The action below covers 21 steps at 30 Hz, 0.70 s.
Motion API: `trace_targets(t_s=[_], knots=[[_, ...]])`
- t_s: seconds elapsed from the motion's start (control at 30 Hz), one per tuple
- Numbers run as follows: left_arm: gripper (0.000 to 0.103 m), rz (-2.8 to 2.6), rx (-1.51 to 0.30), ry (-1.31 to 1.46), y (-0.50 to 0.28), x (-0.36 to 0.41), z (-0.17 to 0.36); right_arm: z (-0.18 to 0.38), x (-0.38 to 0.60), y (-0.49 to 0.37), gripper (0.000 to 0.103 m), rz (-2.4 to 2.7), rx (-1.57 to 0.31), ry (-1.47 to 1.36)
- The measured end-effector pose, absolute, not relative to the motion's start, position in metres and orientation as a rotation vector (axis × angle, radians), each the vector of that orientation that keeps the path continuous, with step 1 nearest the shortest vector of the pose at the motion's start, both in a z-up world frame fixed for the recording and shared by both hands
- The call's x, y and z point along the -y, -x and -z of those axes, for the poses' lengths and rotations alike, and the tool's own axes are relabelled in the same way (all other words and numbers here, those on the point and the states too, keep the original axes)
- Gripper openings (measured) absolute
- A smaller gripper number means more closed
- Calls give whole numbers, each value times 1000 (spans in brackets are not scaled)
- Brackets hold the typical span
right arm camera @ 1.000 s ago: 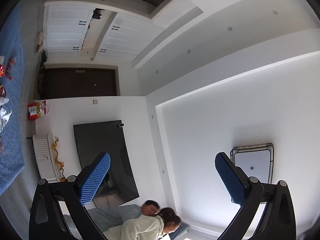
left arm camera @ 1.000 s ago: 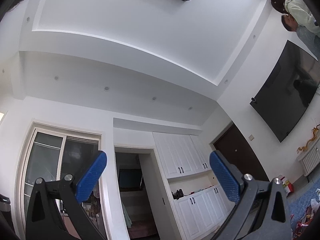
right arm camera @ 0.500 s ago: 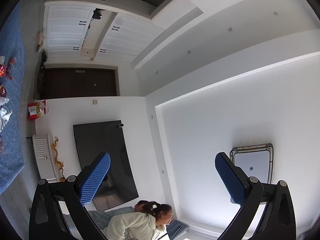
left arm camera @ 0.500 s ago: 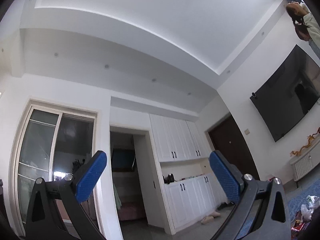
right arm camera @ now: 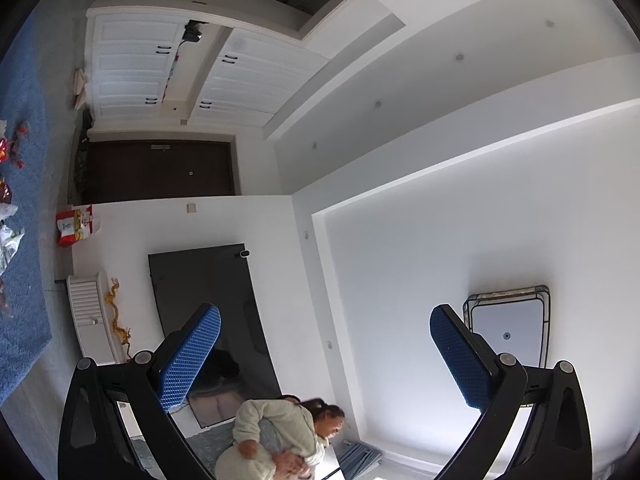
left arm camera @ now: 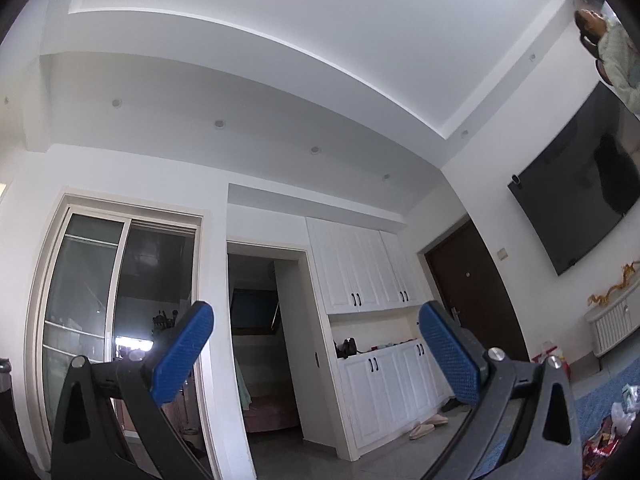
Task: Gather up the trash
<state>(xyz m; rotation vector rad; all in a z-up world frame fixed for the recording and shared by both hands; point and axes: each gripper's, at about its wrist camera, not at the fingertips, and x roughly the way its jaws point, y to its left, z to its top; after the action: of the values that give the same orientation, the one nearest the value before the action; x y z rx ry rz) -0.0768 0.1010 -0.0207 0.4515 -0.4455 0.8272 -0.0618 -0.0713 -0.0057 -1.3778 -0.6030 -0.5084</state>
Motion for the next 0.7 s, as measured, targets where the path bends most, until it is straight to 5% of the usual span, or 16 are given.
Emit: trace_targets(t_s=[0.7], knots=[[103, -814, 332, -398, 72, -117, 18, 8, 70, 58, 103, 500, 592, 1362]])
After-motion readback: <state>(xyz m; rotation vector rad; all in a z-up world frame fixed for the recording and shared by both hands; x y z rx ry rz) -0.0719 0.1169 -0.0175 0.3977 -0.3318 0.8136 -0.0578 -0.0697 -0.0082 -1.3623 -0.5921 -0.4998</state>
